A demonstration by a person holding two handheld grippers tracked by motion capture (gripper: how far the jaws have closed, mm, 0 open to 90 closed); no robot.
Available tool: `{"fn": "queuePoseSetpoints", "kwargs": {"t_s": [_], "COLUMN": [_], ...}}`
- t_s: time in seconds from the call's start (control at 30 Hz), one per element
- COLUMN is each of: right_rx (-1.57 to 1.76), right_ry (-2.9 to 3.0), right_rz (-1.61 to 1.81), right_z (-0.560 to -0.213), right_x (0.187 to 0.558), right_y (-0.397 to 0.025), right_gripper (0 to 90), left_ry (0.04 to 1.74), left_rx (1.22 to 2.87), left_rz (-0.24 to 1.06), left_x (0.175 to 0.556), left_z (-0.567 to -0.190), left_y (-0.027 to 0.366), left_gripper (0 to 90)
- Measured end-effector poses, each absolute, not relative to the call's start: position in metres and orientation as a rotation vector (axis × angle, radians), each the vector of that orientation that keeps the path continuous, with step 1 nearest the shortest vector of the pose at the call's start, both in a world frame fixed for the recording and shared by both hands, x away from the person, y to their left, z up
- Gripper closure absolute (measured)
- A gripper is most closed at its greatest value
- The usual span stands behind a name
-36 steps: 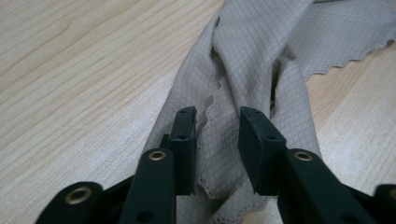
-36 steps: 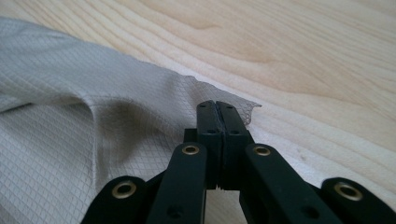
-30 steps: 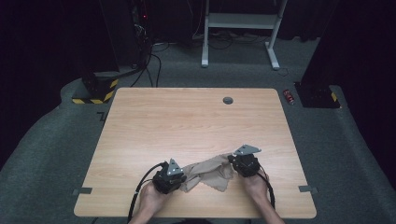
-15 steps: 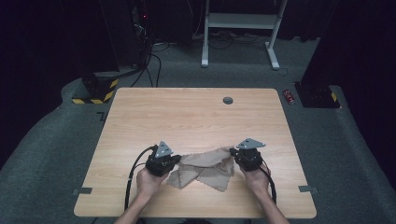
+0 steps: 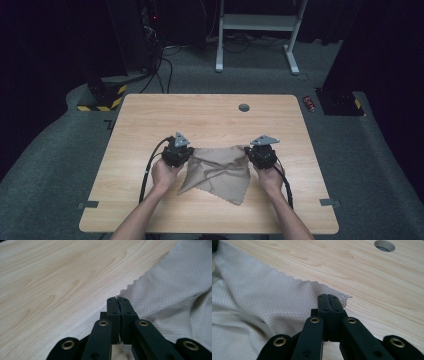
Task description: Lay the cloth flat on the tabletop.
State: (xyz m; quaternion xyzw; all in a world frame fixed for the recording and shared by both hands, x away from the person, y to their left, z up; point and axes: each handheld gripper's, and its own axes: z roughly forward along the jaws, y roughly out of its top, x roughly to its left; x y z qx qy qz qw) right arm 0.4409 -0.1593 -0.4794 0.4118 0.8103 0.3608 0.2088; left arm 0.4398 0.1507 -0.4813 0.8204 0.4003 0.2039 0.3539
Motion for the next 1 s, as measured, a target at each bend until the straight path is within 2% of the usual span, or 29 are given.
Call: {"fn": "queuePoseSetpoints", "kwargs": {"t_s": [0.37,0.5,0.57,0.7,0.83,1.0], "right_rx": [1.215,1.249,1.276,1.301,1.300,1.347], "right_ry": [2.238,2.252,2.254,2.227,2.201,2.211], "right_rz": [0.980,0.941,0.927,0.954,0.978,0.957], "right_z": [-0.487,-0.499,-0.507,-0.506,-0.498,-0.505], "right_x": [0.471,0.479,0.483,0.482,0.474,0.474], "right_y": [-0.145,-0.141,-0.141,-0.147,-0.155,-0.163], "right_gripper": [89.9,89.7,88.8,80.7,78.4,75.7], "left_ry": [1.122,1.164,1.185,1.219,1.230,1.251], "left_rx": [2.120,2.126,2.120,2.084,2.067,2.066], "left_rz": [0.577,0.580,0.603,0.626,0.611,0.564], "left_x": [0.471,0.479,0.481,0.479,0.472,0.470], "left_z": [-0.494,-0.502,-0.504,-0.499,-0.495,-0.502], "left_y": [0.150,0.150,0.150,0.155,0.164,0.171], "left_gripper": [88.2,87.2,81.8,65.5,60.4,58.5]}}
